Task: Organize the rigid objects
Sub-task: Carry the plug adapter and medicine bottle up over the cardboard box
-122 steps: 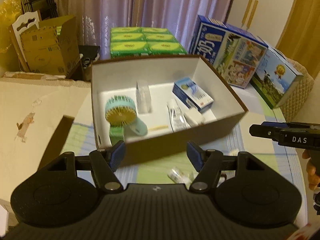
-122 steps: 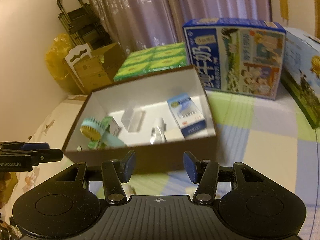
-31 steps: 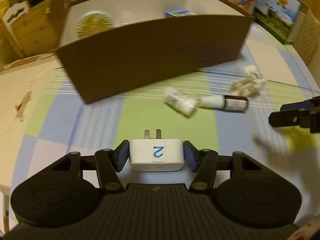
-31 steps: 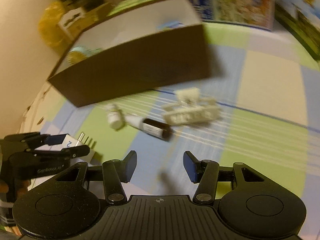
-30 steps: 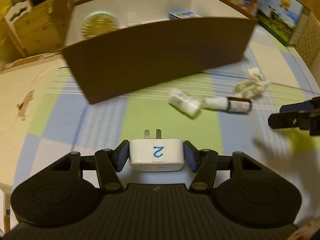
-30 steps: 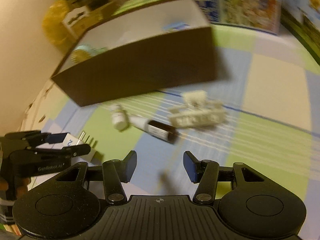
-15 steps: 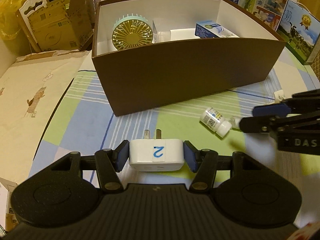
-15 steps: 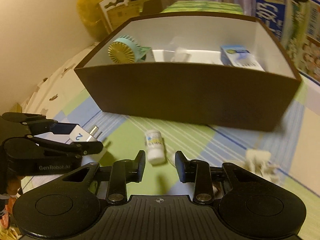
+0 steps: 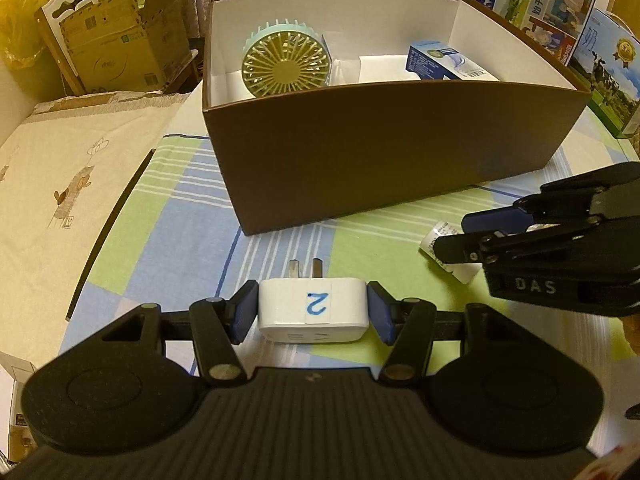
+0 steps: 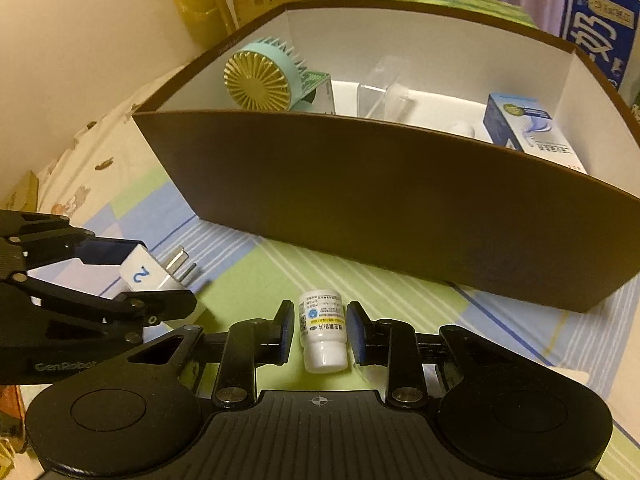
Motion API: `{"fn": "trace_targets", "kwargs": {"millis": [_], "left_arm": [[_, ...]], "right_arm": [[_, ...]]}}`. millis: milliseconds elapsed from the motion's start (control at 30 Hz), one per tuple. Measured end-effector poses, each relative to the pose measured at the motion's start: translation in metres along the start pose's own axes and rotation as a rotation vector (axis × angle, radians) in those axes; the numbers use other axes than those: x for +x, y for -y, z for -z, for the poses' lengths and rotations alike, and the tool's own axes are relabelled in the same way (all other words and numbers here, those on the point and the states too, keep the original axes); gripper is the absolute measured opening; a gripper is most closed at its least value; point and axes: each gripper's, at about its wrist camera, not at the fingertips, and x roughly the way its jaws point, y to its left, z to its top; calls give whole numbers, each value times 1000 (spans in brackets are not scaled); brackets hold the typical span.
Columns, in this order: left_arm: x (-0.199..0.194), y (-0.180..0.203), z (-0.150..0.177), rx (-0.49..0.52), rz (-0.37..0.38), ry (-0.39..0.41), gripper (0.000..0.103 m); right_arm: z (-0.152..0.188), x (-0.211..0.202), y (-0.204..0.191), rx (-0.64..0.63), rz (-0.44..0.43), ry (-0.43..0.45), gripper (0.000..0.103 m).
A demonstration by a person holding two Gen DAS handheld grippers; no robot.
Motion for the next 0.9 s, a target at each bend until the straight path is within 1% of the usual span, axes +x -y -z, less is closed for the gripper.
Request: {"fn": "trace_targets", "kwargs": {"millis": [367,600,900], "left_arm": [[1,-2,-1,-6,2,-3,54],[1,-3,1,-7,-2,-9,54],[-7,-4,4,-7,-4,4,54]], "right_arm": [[3,14,-2,-35,11,-32,24],[6,15,-4,-43,10,-30,24],[10,-2,-7,-16,-28,-1,24]]}}
